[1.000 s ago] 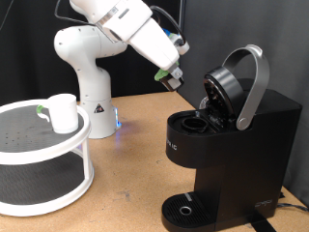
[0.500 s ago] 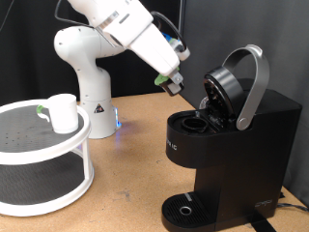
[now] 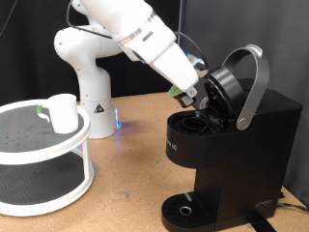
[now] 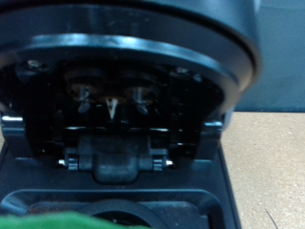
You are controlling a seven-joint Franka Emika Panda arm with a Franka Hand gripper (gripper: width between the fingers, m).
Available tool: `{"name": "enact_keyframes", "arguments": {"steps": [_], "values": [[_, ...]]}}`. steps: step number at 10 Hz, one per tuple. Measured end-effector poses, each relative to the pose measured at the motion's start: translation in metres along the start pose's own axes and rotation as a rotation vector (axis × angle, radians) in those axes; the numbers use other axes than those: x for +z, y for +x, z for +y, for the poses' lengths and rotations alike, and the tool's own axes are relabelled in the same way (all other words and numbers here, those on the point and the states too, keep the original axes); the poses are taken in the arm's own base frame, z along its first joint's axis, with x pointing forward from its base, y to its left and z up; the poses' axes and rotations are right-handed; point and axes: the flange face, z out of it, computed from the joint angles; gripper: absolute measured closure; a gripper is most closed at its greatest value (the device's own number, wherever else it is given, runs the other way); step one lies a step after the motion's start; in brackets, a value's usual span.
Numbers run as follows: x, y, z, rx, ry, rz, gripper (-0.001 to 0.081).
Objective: Make a cup of coffee with the keurig machine
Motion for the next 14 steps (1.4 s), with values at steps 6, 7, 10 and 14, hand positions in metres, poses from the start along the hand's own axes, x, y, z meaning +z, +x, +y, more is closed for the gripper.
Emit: {"name": "enact_keyframes", "arguments": {"steps": [6, 7, 10, 14], "values": [[0.042, -0.005, 0.000, -0.005, -0.037, -0.053, 0.0321], [0.047, -0.007, 0.000, -0.004, -0.038, -0.060, 0.0321], [0.056, -0.009, 0.002, 0.000, -0.035, -0.073, 0.0321], [0.060, -0.009, 0.002, 0.001, -0.043, -0.074, 0.0321]]}}
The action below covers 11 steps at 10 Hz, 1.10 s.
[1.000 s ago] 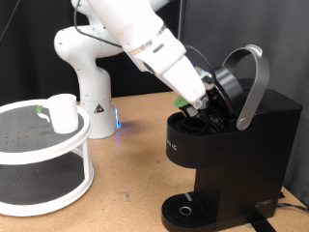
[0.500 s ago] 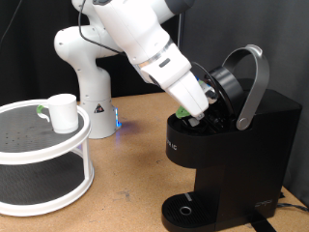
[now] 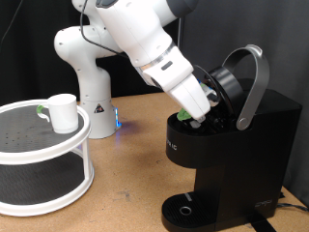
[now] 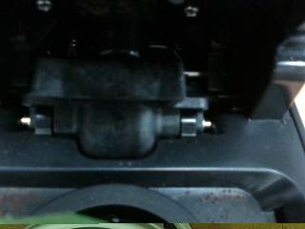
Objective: Make a cup of coffee with the keurig machine
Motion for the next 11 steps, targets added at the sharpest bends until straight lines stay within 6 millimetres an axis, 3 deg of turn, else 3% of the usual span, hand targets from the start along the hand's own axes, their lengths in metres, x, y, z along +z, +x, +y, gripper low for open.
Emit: {"name": "enact_keyframes", "arguments": {"steps": [3, 4, 5, 6, 11], "values": [[0.0023, -0.0010, 0.0019, 0.004, -0.004, -0.003, 0.0312], [0.0044, -0.0019, 0.0037, 0.007, -0.007, -0.005, 0.0137], [0.0065, -0.0029, 0.0054, 0.010, -0.009, -0.008, 0.0137], [0.0077, -0.0035, 0.0067, 0.014, -0.011, -0.008, 0.0024], [0.0057, -0.0006, 0.0075, 0.018, -0.010, 0.014, 0.0005]]}}
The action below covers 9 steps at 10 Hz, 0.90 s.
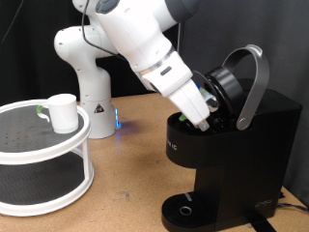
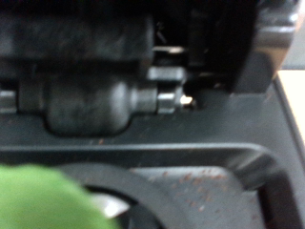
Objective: Make a cup of coffee with the keurig machine
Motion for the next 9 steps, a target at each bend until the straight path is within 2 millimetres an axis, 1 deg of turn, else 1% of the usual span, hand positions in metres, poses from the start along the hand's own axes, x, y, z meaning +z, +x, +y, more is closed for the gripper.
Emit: {"name": "enact_keyframes", "arguments": {"steps": [5, 9], "values": [[-0.013, 0.018, -0.004, -0.011, 0.008, 0.046, 0.0005], [-0.015, 0.021, -0.006, -0.019, 0.022, 0.041, 0.0005]]}}
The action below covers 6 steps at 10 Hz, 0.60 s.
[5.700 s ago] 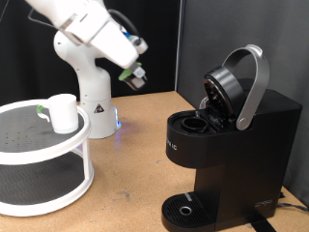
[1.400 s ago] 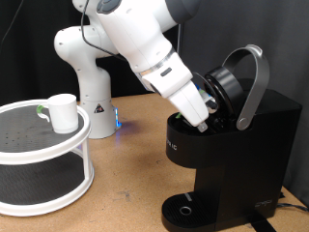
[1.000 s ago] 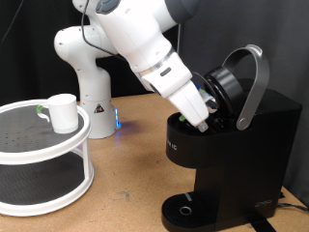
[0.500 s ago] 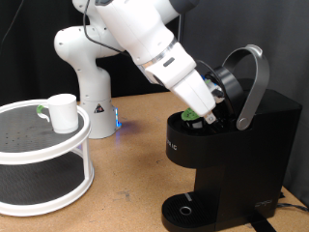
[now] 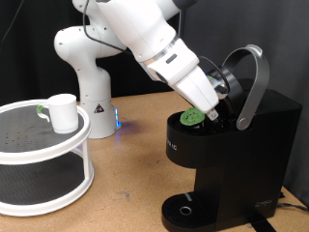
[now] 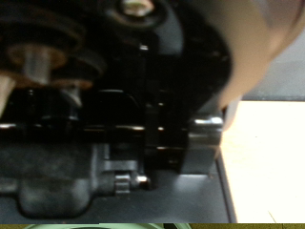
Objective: Make a cup of coffee with the keurig machine
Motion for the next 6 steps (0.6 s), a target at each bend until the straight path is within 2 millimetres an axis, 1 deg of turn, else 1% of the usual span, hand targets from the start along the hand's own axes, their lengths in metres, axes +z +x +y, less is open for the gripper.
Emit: {"name": "enact_keyframes", "arguments": {"steps": [6], "values": [[0.0045, -0.0102, -0.0081, -0.040, 0.047, -0.084, 0.0005]]}}
